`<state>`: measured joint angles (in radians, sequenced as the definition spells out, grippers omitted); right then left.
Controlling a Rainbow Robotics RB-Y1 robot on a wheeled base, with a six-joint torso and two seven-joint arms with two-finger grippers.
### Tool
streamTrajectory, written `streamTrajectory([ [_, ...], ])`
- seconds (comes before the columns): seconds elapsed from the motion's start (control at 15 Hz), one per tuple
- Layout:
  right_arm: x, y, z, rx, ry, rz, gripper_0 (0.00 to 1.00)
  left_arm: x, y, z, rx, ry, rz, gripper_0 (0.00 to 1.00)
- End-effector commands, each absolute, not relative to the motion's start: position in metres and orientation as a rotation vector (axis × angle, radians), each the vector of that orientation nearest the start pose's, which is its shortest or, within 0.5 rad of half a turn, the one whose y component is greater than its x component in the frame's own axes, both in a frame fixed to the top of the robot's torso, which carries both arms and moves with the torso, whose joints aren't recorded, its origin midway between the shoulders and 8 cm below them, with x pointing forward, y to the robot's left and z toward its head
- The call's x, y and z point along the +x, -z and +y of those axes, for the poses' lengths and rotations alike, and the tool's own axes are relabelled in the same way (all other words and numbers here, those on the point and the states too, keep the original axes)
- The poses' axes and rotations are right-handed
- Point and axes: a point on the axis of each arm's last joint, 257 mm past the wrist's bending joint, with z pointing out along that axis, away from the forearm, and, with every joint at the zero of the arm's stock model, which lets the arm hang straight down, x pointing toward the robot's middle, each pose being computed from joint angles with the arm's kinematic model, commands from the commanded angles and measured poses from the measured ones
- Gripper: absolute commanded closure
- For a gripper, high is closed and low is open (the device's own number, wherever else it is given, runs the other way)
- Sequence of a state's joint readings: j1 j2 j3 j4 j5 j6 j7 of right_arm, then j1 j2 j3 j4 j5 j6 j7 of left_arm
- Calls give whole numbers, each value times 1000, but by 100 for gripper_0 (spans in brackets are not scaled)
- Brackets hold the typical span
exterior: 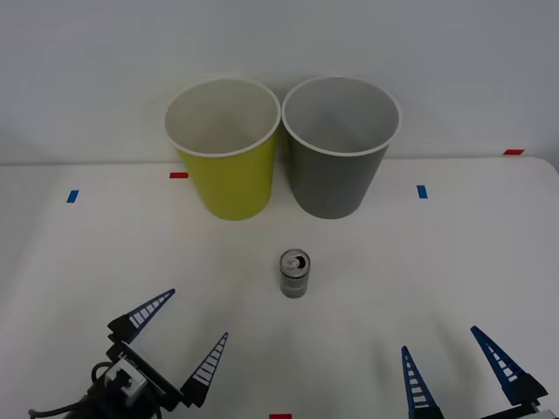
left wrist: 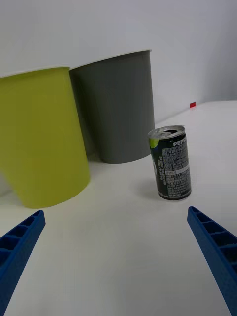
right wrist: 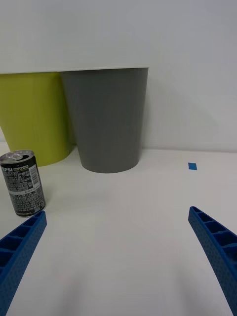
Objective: Put cans in the gray bin and PET bottles in the light green bin.
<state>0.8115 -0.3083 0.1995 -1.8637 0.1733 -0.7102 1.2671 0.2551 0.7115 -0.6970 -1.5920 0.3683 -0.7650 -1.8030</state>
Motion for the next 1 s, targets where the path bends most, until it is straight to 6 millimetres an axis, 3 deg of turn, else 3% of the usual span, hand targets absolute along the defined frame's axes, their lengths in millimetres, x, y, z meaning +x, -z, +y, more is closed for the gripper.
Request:
streamTrajectory([
  [0.07, 273, 246, -219, -194, -187, 1424, 0, 352, 284, 116, 565, 323, 1298, 0],
  [0.4, 273, 246, -219, -194, -187, 1424, 0, 381, 283, 78, 548, 362, 1315, 0],
  [1.0, 273, 246, -219, -194, -187, 1424, 0, 390, 287, 29, 520, 453, 1375, 0],
])
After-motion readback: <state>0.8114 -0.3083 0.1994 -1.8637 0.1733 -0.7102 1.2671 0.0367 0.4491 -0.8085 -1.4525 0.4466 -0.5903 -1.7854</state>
